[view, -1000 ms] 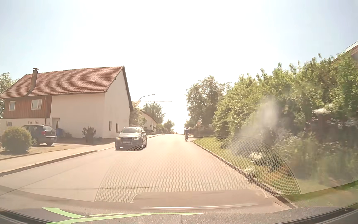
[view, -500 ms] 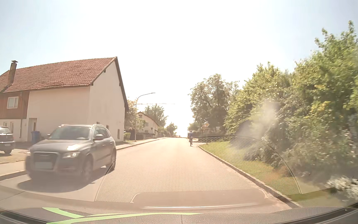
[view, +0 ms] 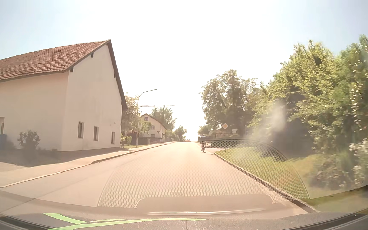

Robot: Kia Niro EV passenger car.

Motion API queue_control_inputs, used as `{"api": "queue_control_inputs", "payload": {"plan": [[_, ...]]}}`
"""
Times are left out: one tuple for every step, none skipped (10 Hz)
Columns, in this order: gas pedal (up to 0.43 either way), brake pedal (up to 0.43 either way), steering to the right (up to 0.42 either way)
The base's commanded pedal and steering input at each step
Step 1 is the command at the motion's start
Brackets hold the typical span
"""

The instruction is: Follow the waypoints while adhering to traffic rules and regulations

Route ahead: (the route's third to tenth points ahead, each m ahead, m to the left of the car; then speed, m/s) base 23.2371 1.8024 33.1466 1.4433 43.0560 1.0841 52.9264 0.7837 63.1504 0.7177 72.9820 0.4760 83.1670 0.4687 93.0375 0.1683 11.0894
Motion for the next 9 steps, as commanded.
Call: {"api": "queue_control_inputs", "payload": {"plan": [[0.157, 0.0, -0.025], [0.157, 0.0, -0.027], [0.157, 0.0, -0.028], [0.157, 0.0, -0.028], [0.157, 0.0, -0.026], [0.157, 0.0, -0.024], [0.157, 0.0, -0.021], [0.157, 0.0, -0.02], [0.157, 0.0, -0.018]]}}
